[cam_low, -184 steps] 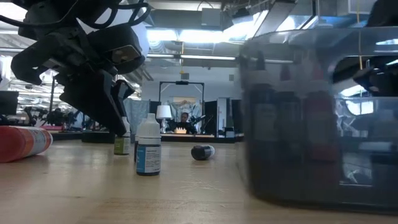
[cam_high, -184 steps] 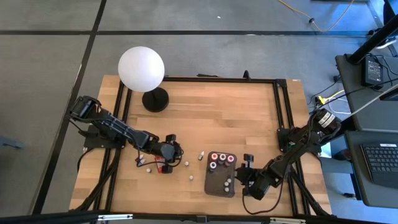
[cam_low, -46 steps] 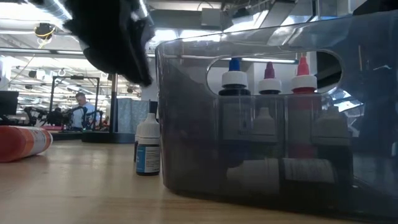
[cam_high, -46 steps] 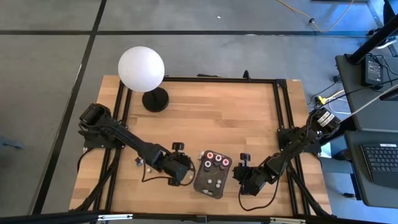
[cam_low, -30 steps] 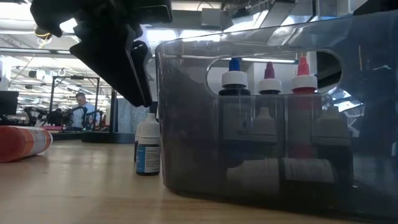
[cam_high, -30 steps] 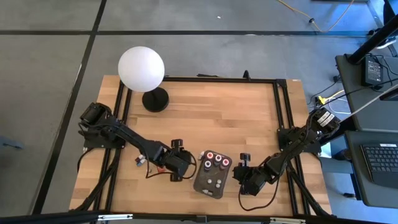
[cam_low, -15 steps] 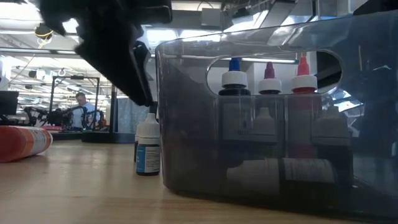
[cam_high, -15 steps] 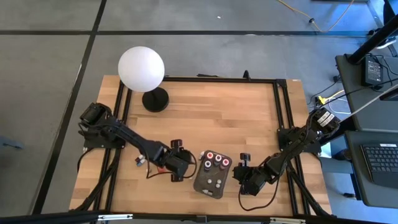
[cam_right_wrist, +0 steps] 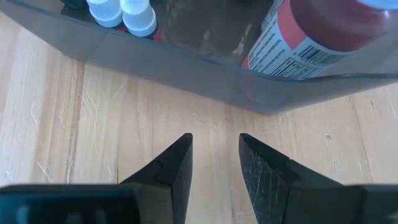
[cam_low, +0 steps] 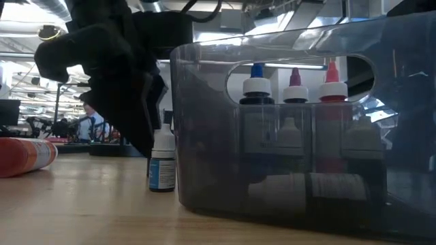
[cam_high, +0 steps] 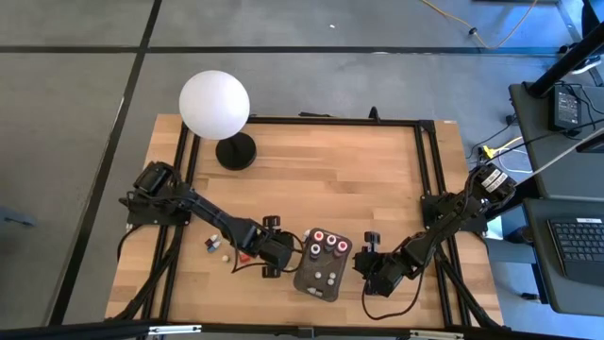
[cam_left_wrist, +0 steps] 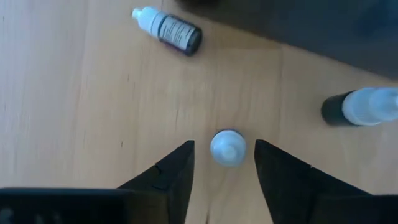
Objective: Pick & Place food coloring
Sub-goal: Put the small food coloring bottle into the black bin
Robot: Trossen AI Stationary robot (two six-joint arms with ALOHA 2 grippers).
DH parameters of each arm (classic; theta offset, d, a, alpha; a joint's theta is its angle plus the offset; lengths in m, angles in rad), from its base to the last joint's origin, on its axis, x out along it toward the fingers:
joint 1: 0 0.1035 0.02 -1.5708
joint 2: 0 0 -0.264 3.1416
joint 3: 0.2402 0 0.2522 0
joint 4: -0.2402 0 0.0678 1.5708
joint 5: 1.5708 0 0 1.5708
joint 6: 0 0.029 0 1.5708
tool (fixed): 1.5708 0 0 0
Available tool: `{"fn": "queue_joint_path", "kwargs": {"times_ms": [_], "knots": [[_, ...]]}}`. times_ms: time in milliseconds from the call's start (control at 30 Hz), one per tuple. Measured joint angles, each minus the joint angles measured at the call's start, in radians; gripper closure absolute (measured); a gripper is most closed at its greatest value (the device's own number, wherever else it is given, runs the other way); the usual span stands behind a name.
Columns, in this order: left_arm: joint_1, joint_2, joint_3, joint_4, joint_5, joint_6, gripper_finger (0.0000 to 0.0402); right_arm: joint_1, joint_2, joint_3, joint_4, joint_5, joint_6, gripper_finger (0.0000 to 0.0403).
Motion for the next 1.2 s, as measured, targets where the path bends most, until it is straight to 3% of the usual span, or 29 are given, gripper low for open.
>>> {"fn": "queue_joint_path", "kwargs": {"times_ms": [500, 800, 1033, 1200], "knots": [[0.0, -0.001, 0.0, 0.029, 0.015, 0.056, 0.0344, 0.0, 0.0, 0.0, 0.0, 0.001, 0.0, 0.0269], [-0.018, -0.058, 0.12, -0.121, 0.01, 0.066, 0.0343, 0.0, 0.0, 0.0, -0.007, 0.0, 0.0, 0.0269], [-0.036, -0.064, 0.24, -0.07, 0.031, 0.225, 0.0343, 0.0, 0.0, 0.0, -0.015, 0.0, 0.001, 0.0269], [-0.036, -0.064, 0.253, 0.023, 0.126, 0.334, 0.0342, 0.0, 0.0, 0.0, -0.015, 0.0, 0.001, 0.0269]]}}
